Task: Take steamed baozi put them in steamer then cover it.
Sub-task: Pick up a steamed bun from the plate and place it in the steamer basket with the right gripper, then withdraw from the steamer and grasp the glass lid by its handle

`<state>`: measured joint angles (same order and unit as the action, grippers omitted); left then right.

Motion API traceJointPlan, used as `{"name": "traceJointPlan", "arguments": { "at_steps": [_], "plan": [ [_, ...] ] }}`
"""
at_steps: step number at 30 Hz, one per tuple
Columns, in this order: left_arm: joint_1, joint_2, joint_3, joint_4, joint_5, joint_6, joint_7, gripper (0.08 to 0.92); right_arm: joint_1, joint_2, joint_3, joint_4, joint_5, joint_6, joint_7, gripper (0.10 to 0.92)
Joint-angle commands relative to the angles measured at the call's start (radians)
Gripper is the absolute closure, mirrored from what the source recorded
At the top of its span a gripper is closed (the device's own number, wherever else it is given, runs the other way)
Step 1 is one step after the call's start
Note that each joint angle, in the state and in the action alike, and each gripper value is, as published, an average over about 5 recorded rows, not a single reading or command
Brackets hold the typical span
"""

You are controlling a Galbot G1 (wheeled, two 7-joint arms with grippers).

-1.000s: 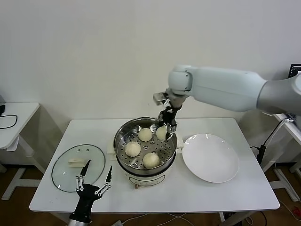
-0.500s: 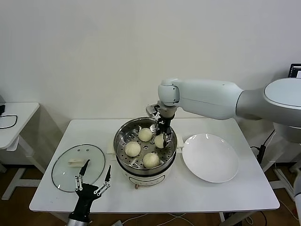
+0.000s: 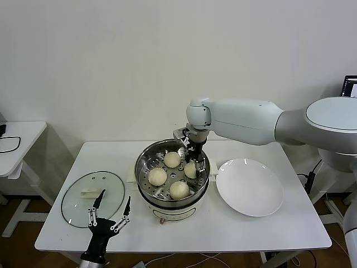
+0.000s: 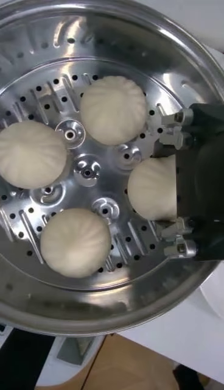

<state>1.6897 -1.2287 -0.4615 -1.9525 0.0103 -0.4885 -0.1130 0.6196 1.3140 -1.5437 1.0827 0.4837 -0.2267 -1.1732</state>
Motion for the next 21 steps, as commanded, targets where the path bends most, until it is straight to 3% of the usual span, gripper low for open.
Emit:
{"name": "traceJointPlan", "arguments": {
  "at_steps": [1, 8, 12, 15, 21],
  "plan": [
    [0.001, 0.0, -0.002, -0.001, 0.0, 0.001, 0.0, 0.177, -0.001, -0.005, 0.009, 0.012, -0.005, -0.001, 0.0, 0.212],
    [0.0, -0.001, -0.006, -0.003, 0.001, 0.005, 0.0, 0.177, 0.019, -0.094, 0.095, 0.094, 0.0, 0.004, 0.011, 0.203],
    [-0.008, -0.002, -0.01, 0.0, 0.007, 0.01, -0.001, 0.177, 0.005, -0.206, 0.225, 0.174, 0.022, 0.041, 0.117, 0.203],
    [-0.021, -0.003, -0.018, 0.006, 0.034, 0.017, -0.009, 0.177, -0.021, -0.302, 0.313, 0.256, 0.072, 0.103, 0.317, 0.203],
    [-0.058, 0.006, -0.041, 0.01, 0.15, 0.076, -0.064, 0.177, -0.169, -0.476, 0.43, 0.403, 0.16, 0.302, 1.056, 0.203]
  ]
}}
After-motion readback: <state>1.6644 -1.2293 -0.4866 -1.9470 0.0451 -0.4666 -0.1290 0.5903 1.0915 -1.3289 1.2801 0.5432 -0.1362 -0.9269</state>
